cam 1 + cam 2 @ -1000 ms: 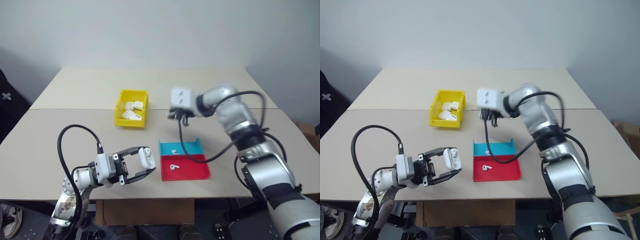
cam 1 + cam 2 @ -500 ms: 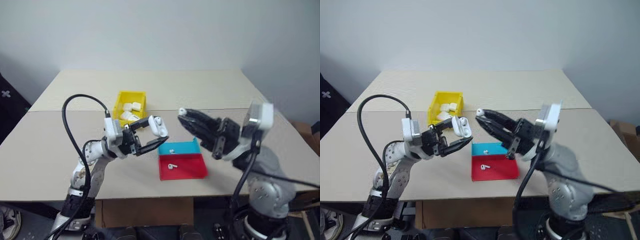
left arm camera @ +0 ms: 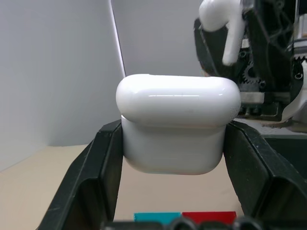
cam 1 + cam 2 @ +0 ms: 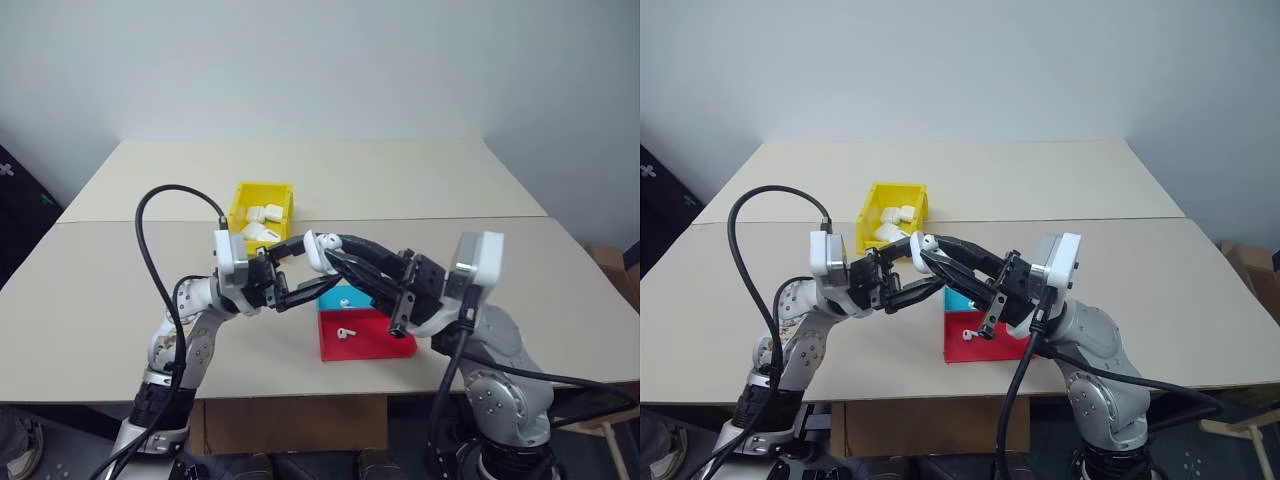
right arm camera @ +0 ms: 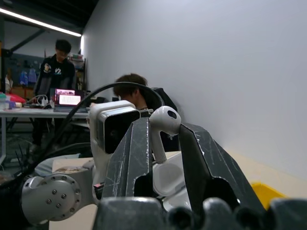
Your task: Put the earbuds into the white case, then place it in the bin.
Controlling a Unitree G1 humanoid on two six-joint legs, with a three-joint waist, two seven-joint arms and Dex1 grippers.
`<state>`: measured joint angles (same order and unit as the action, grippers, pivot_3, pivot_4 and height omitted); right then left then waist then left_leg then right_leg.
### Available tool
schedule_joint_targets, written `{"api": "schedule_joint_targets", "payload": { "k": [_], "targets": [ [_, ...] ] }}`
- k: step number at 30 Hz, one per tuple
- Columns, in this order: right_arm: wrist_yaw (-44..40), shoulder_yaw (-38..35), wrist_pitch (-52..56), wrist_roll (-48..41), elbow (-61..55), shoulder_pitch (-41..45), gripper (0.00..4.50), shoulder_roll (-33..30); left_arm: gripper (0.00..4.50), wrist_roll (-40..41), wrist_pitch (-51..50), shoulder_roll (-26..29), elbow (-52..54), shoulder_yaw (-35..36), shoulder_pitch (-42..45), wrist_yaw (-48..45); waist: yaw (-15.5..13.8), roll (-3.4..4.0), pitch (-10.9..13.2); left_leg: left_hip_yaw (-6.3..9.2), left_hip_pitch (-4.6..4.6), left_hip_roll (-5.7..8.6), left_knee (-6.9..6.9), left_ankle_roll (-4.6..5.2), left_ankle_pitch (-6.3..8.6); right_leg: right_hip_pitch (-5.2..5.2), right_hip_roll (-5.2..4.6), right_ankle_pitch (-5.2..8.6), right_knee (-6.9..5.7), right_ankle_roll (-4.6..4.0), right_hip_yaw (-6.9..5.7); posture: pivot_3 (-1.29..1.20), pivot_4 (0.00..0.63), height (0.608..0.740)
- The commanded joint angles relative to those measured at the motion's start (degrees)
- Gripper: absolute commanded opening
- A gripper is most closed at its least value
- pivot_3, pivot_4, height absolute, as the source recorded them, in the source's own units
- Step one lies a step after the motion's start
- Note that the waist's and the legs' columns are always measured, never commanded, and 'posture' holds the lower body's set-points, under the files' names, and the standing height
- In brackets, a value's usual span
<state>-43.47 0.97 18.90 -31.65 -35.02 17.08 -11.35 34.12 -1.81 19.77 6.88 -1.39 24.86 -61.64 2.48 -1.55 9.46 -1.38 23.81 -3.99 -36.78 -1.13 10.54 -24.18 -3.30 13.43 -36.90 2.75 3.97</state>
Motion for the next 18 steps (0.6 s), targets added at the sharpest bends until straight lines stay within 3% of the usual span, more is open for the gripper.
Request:
{"api": "schedule_joint_targets", "payload": {
  "k": [1,18],
  "targets": [
    [0.46,0.34,-2.98,0.36,-0.24,0.17,0.78,-0.92,2.8,1.5,-0.04,-0.15,2.58,0.89,-0.2,-0.09,0.0,0.0,0.0,0.0,-0.01,0.0,0.0,0.0,0.0,0.01,0.0,0.0,0.0,0.0,0.0,0.0,0.15,0.74],
    [0.22,2.47,-5.56,1.48,2.53,-1.12,0.78,-5.04,2.8,1.35,-0.1,0.06,4.86,1.12,-1.4,0.57,-0.04,-0.01,0.01,0.0,0.01,0.0,0.0,0.0,0.0,0.0,0.0,0.0,0.05,0.0,0.0,0.0,0.15,0.74]
  ]
}}
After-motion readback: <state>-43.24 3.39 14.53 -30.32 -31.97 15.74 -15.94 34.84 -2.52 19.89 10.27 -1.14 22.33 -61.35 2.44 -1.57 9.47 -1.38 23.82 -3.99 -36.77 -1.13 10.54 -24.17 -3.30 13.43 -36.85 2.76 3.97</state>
